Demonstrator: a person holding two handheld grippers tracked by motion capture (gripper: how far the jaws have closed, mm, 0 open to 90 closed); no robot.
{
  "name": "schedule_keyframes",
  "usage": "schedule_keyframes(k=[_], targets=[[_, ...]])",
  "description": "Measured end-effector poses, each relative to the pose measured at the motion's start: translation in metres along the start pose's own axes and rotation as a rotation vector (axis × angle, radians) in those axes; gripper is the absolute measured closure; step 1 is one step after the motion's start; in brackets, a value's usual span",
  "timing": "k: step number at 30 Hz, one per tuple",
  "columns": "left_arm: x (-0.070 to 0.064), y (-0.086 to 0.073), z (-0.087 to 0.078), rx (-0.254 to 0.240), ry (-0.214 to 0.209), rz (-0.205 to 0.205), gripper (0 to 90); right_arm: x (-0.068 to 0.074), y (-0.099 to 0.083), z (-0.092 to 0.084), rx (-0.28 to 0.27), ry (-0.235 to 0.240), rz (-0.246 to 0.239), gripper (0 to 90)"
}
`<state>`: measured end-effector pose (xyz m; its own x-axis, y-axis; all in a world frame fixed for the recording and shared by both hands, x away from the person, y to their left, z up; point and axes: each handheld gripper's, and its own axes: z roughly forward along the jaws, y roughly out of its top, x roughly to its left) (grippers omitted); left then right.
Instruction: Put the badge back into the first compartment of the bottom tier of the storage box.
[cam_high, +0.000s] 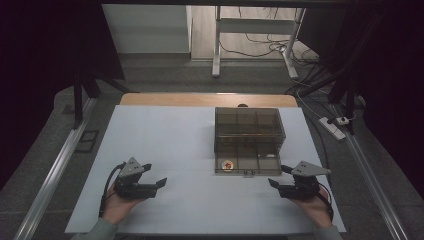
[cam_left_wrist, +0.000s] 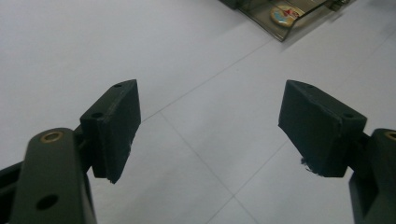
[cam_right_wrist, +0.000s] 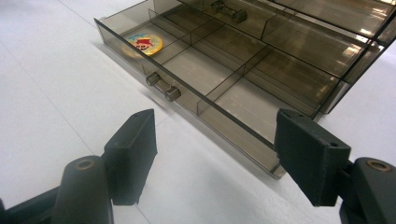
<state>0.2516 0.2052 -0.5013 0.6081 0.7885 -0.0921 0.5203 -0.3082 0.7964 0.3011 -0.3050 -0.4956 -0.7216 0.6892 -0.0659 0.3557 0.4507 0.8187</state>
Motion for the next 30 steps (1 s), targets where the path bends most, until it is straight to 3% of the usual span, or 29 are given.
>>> schedule_keyframes(k=[7,16,30], targets=[[0.0051,-0.0029,-0.0003,-0.005,0.005,-0.011,21.6,0.0006,0.0001,-0.0003,-0.003,-0.001,-0.008,30.3],[0.0032,-0.0084,-0.0008,0.024,0.006,-0.009,21.6,0.0003,-0.0002,-0.0002,-0.002,-0.002,-0.01,30.3],[0.0029,-0.0091,-0.0001,0.03,0.006,-0.005,22.0,0.0021,-0.0003,0.002,0.009,0.011,-0.007,30.3]])
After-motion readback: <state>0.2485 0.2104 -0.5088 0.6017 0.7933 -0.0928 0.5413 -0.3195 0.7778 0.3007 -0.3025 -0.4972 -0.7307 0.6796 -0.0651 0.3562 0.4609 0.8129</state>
